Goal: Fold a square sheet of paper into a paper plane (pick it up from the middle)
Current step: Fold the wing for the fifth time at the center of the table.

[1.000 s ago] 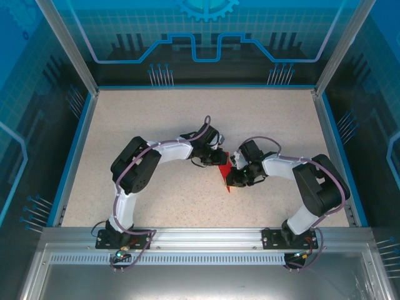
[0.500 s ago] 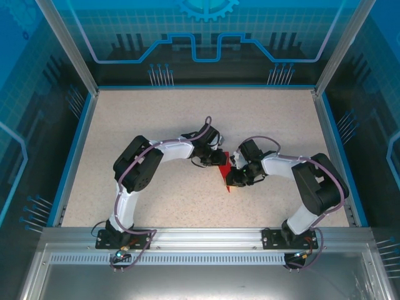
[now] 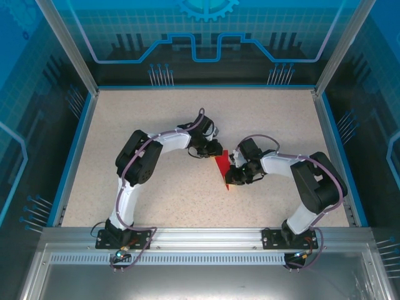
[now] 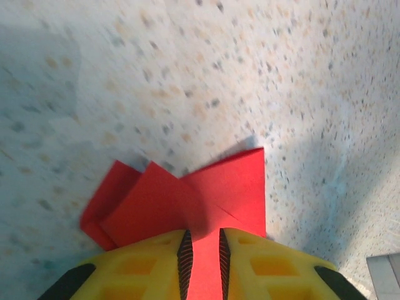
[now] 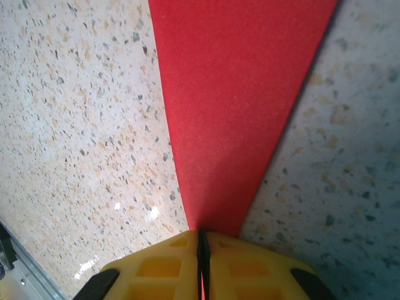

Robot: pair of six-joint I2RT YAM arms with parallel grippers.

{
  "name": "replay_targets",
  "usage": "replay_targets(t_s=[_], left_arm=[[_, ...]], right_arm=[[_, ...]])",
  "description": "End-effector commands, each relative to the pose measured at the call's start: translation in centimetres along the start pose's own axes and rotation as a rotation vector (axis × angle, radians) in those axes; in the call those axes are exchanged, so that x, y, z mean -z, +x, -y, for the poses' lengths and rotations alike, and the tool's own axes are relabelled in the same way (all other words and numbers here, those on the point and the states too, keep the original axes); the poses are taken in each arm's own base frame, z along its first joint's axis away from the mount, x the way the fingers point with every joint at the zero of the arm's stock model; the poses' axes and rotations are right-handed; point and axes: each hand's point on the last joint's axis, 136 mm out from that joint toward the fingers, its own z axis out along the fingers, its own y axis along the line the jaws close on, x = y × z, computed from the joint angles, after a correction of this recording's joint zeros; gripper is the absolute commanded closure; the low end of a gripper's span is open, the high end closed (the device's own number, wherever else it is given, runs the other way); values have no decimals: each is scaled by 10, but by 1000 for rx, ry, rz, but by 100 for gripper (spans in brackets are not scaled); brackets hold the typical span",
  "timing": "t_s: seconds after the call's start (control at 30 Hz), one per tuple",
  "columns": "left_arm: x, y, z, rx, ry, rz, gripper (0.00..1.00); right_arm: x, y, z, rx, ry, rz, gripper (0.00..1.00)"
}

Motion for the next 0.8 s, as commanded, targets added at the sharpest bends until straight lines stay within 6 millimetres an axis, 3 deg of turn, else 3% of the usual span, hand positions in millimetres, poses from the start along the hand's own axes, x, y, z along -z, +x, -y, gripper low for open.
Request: replay_targets(t_s=[0.0,0.37,0.47,0.6,0.7,0.77], left_arm=[[3,-34,-66,56,-164,82,77],[23,-64,-65,85,-152,151,75],[35,-73,-49,73,-110,175,74],[69,-77,-16,35,-54,226,68],[89,-65,-2,21,-96,236,60],[95,-51,2,23,-153,227,54]], right_arm=[[-11,52,51,-118,200,-167,89],[-9,49,48,-116,195,-160,89],[-8,46,43,-108,175,-151,89],[2,26,16,-65,74,-72,84],[25,-7,-22,-12,-46,52,78],[49,-31,-47,22,-108,151,68]])
